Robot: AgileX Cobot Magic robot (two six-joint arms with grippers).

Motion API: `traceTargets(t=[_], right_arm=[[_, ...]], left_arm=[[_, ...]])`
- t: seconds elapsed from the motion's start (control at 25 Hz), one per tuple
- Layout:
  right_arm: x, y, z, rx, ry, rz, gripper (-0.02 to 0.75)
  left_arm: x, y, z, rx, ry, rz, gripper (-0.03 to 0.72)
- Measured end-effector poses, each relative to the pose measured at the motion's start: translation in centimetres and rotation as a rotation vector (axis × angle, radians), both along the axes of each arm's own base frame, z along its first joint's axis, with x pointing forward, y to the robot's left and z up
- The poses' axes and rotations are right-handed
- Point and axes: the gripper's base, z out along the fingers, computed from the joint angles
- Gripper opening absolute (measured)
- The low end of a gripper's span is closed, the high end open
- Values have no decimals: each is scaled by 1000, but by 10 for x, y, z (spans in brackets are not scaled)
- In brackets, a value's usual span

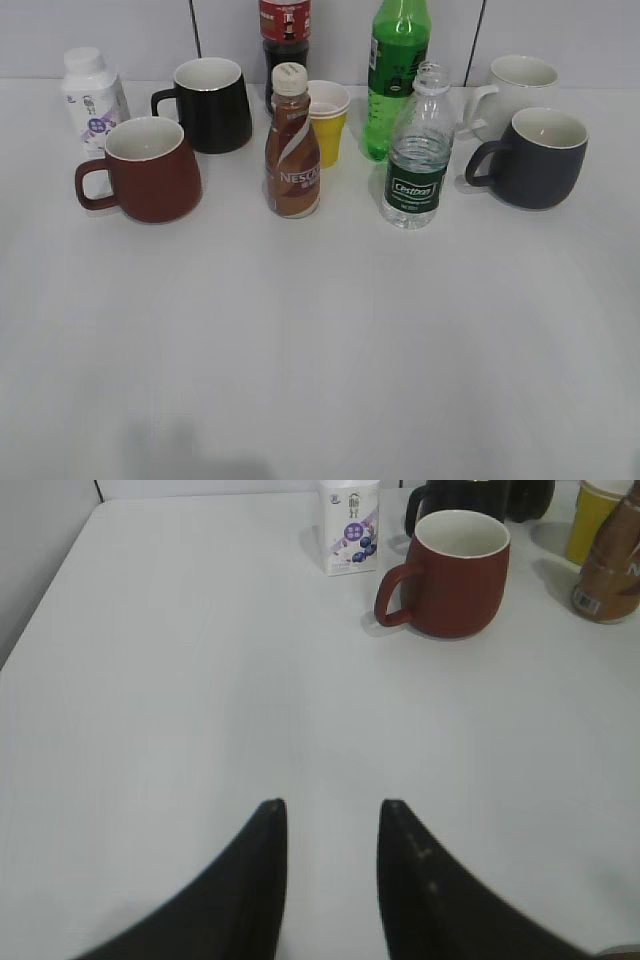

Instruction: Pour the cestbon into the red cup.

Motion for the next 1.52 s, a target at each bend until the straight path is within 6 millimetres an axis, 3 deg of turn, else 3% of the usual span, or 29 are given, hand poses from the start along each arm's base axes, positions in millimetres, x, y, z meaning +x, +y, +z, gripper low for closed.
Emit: traceTargets(t=[1.52], right_arm=[[0, 5, 0, 54, 0, 37, 523]], left_arm=[[0, 0, 0, -2, -1, -27, 237]])
